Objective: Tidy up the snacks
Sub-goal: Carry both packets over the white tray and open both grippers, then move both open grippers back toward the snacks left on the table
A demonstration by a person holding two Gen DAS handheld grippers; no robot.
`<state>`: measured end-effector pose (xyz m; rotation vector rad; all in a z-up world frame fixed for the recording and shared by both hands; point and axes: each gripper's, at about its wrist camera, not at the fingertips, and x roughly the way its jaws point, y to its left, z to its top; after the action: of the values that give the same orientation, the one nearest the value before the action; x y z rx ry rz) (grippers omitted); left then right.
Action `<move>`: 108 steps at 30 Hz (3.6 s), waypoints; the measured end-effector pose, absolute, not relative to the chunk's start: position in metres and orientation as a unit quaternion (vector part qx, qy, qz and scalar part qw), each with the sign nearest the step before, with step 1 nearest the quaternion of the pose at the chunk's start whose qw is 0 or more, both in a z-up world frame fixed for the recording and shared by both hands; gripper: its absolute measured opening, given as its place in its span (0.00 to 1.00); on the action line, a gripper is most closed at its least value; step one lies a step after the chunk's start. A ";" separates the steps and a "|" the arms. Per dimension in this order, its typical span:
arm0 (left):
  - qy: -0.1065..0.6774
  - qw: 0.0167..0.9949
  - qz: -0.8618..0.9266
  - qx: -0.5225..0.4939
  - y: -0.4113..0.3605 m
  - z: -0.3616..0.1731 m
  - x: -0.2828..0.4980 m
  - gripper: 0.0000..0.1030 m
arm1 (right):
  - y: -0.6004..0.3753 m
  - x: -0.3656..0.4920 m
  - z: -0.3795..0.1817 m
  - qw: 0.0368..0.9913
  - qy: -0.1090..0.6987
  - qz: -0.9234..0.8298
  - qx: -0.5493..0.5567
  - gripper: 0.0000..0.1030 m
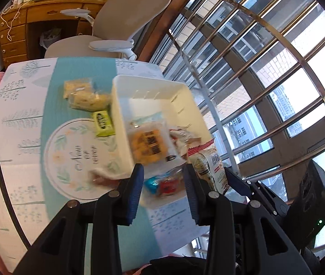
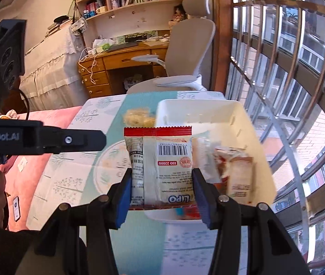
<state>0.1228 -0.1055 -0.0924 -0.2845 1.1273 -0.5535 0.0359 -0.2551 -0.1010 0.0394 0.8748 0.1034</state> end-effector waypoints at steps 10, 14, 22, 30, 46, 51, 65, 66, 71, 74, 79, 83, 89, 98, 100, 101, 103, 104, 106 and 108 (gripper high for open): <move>0.526 0.803 -0.237 -0.153 -0.161 -0.108 0.119 0.33 | -0.319 0.043 -0.108 0.900 0.432 0.063 -0.007 0.50; 0.532 0.801 -0.227 -0.153 -0.175 -0.115 0.120 0.33 | -0.332 0.050 -0.117 0.891 0.449 0.066 -0.015 0.56; 0.548 0.799 -0.196 -0.148 -0.174 -0.122 0.123 0.35 | -0.343 0.063 -0.131 0.876 0.475 0.079 0.000 0.63; 0.572 0.792 -0.162 -0.141 -0.146 -0.133 0.123 0.50 | -0.329 0.070 -0.148 0.855 0.509 0.095 0.034 0.63; 0.602 0.777 -0.172 -0.072 -0.037 -0.140 0.130 0.73 | -0.263 0.067 -0.164 0.822 0.543 0.028 0.171 0.63; 0.606 0.770 -0.197 -0.039 -0.005 -0.140 0.142 0.73 | -0.233 0.060 -0.169 0.812 0.547 -0.014 0.204 0.63; 0.579 0.763 -0.262 0.119 0.033 -0.135 0.203 0.79 | -0.203 0.064 -0.191 0.740 0.574 -0.149 0.318 0.63; 0.577 0.761 -0.268 0.125 0.032 -0.134 0.208 0.80 | -0.203 0.064 -0.190 0.735 0.575 -0.152 0.326 0.63; 0.568 0.753 -0.289 0.163 0.018 -0.135 0.237 0.84 | -0.207 0.069 -0.197 0.683 0.597 -0.177 0.381 0.63; 0.567 0.747 -0.295 0.184 0.004 -0.139 0.254 0.85 | -0.209 0.070 -0.201 0.656 0.601 -0.188 0.416 0.63; 0.548 0.736 -0.310 0.250 -0.028 -0.151 0.279 0.85 | -0.223 0.066 -0.213 0.610 0.568 -0.221 0.506 0.63; 0.534 0.725 -0.324 0.290 -0.049 -0.165 0.297 0.85 | -0.228 0.060 -0.229 0.556 0.557 -0.243 0.566 0.63; 0.532 0.700 -0.352 0.320 -0.074 -0.192 0.319 0.85 | -0.218 0.059 -0.249 0.500 0.551 -0.259 0.616 0.63; 0.526 0.680 -0.378 0.343 -0.101 -0.224 0.338 0.85 | -0.206 0.071 -0.281 0.437 0.548 -0.284 0.654 0.63; 0.529 0.680 -0.378 0.340 -0.105 -0.230 0.342 0.85 | -0.205 0.072 -0.286 0.428 0.549 -0.291 0.656 0.63; 0.532 0.678 -0.379 0.337 -0.107 -0.234 0.344 0.85 | -0.205 0.073 -0.288 0.425 0.549 -0.296 0.657 0.63; 0.535 0.674 -0.383 0.336 -0.110 -0.240 0.347 0.85 | -0.204 0.076 -0.293 0.417 0.550 -0.305 0.657 0.63; 0.536 0.672 -0.385 0.336 -0.112 -0.243 0.349 0.85 | -0.203 0.078 -0.295 0.414 0.548 -0.307 0.659 0.63; 0.537 0.670 -0.389 0.333 -0.114 -0.250 0.352 0.85 | -0.202 0.081 -0.298 0.411 0.537 -0.313 0.667 0.63; 0.541 0.667 -0.392 0.328 -0.117 -0.255 0.354 0.85 | -0.200 0.085 -0.302 0.410 0.530 -0.322 0.669 0.63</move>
<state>0.3545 -0.1171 -0.2552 0.7410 1.2213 -0.8849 0.0852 -0.2002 -0.3015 1.6847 1.3344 -0.8106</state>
